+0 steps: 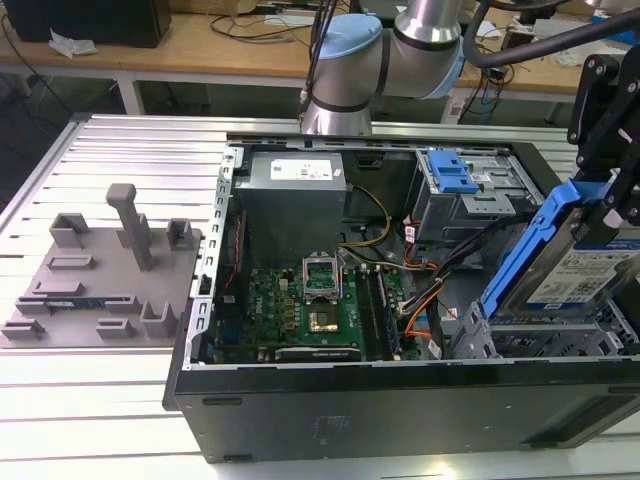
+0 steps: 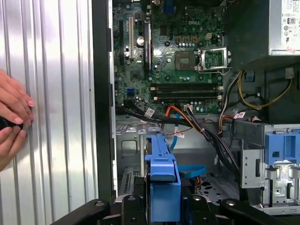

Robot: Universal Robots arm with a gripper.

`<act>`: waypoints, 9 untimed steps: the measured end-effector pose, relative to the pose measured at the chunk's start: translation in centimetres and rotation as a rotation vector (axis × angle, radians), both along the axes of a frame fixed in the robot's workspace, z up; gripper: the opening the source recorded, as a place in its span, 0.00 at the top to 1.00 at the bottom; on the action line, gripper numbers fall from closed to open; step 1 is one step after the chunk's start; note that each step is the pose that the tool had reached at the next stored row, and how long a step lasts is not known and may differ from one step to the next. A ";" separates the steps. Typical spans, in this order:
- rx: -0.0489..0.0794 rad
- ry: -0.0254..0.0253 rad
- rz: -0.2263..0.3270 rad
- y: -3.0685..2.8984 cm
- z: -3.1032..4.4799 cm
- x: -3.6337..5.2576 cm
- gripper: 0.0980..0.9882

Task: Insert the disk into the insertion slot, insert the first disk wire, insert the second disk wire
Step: 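Insert the disk into the insertion slot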

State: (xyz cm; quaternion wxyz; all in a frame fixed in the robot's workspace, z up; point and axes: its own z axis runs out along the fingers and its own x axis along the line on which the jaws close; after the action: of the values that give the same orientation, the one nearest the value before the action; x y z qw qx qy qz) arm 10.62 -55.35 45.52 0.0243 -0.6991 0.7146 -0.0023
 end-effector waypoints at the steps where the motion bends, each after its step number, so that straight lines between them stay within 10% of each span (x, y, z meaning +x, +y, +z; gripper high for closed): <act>1: 0.000 0.0000 0.000 0.00 -0.17 0.00 0.70; 9: 0.000 0.0000 0.000 0.00 -1.52 0.00 0.70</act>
State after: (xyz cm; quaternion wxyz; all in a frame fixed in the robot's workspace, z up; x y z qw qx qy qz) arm 10.62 -55.35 44.00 0.0243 -0.6991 0.7146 -0.0023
